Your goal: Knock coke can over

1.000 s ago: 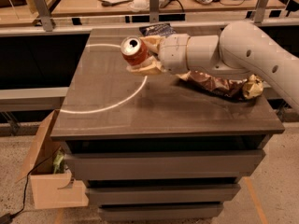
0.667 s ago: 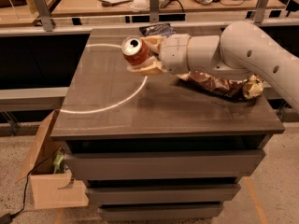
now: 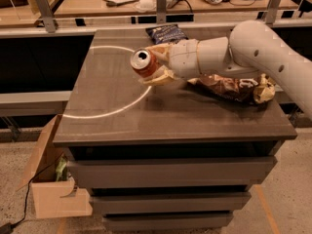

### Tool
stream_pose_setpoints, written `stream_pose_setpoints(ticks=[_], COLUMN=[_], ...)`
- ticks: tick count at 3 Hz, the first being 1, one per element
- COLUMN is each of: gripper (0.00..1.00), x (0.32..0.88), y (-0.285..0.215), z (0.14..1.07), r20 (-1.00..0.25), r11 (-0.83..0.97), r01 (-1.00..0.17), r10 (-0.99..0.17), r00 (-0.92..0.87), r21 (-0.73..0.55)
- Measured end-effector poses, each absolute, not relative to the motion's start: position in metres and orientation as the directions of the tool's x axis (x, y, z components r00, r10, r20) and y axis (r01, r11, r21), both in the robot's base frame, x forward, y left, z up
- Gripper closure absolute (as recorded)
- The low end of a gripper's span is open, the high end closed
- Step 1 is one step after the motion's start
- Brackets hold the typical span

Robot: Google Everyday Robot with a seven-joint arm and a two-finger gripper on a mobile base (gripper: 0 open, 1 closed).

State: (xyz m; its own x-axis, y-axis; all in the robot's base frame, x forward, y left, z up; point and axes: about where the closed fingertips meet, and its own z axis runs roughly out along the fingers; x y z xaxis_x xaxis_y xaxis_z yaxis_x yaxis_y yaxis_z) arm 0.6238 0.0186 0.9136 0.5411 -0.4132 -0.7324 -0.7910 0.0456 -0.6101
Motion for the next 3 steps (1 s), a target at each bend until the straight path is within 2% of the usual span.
stream_pose_setpoints(ticks=[3], gripper=[1.00], x=[0.652], y=[0.013], z=[0.918], r20=[-0.514], r11=[-0.240], r01=[-0.654], r10=[-0.451], r00=[0.730], r21=[-0.718])
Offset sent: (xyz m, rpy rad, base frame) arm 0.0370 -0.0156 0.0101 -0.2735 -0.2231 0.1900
